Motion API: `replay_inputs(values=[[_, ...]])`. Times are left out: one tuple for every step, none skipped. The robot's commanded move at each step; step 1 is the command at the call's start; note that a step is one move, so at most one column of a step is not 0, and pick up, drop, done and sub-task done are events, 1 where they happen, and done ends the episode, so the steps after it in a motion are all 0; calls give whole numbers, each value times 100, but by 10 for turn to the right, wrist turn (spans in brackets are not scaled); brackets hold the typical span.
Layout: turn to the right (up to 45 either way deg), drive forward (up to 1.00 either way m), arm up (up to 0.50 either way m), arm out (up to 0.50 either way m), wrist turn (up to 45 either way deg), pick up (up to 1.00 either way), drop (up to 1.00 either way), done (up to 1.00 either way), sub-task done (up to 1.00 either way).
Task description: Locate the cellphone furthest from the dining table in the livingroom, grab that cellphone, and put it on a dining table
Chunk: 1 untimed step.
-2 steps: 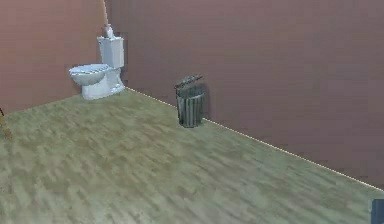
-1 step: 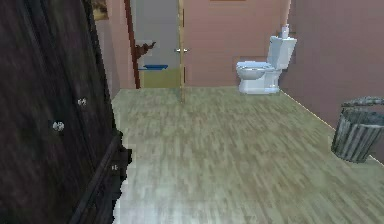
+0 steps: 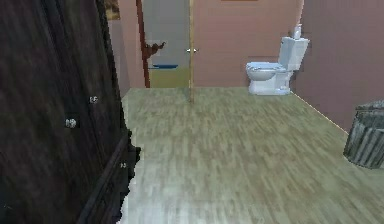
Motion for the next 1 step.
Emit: replay_inputs(values=[[450, 0, 0, 0, 0, 0, 0, 0, 0]])
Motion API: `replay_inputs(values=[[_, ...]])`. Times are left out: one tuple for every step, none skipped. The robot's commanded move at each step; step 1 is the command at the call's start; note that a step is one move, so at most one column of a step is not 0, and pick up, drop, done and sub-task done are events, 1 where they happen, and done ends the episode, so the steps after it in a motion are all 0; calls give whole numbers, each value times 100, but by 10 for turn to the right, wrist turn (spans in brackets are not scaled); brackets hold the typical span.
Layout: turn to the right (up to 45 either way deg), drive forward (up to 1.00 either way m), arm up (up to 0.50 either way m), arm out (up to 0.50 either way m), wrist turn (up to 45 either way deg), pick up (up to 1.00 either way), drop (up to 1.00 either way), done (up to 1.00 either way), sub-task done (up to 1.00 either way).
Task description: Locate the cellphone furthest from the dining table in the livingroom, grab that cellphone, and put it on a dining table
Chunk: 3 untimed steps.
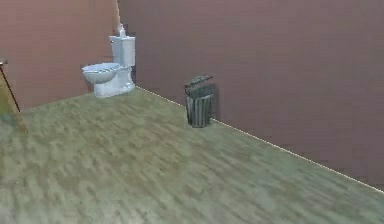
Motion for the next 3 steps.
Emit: replay_inputs(values=[[450, 0, 0, 0, 0, 0, 0, 0, 0], [420, 0, 0, 0, 0, 0, 0, 0, 0], [0, 20, 0, 0, 0, 0, 0, 0, 0]])
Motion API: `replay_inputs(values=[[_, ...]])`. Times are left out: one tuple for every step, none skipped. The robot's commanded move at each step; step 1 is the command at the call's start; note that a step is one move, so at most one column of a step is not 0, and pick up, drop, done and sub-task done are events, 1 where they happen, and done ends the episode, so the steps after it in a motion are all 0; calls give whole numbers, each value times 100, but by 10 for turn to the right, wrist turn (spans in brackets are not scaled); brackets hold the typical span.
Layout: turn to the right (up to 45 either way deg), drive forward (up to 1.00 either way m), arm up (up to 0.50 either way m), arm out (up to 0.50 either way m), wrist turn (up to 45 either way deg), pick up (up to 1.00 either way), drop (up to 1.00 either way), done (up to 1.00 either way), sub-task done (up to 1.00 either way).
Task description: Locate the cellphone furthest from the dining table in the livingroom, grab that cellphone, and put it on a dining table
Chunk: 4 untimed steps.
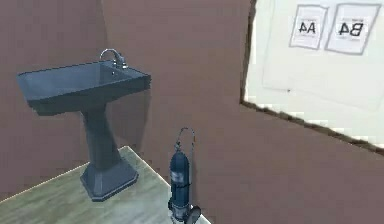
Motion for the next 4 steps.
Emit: replay_inputs(values=[[-450, 0, 0, 0, 0, 0, 0, 0, 0], [-450, 0, 0, 0, 0, 0, 0, 0, 0], [-450, 0, 0, 0, 0, 0, 0, 0, 0], [0, 100, 0, 0, 0, 0, 0, 0, 0]])
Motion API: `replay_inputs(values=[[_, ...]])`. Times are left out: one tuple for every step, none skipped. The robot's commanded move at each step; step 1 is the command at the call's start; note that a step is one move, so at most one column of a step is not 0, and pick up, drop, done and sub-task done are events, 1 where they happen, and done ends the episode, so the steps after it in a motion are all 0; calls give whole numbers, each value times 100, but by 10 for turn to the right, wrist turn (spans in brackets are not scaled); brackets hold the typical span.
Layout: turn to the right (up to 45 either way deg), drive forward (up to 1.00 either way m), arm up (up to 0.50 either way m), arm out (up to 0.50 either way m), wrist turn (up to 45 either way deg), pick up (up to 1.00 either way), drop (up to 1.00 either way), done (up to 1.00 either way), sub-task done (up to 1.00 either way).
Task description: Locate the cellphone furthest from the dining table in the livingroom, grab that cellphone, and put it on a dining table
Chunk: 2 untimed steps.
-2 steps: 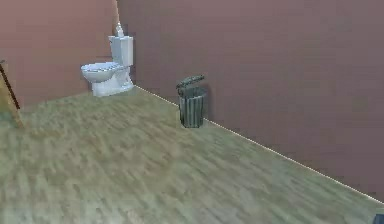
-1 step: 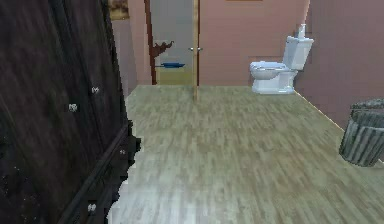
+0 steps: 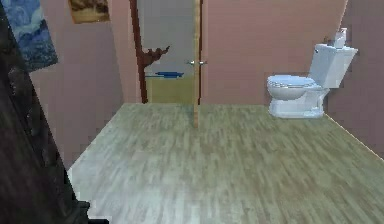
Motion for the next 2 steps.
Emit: replay_inputs(values=[[-30, 0, 0, 0, 0, 0, 0, 0, 0], [0, 100, 0, 0, 0, 0, 0, 0, 0]])
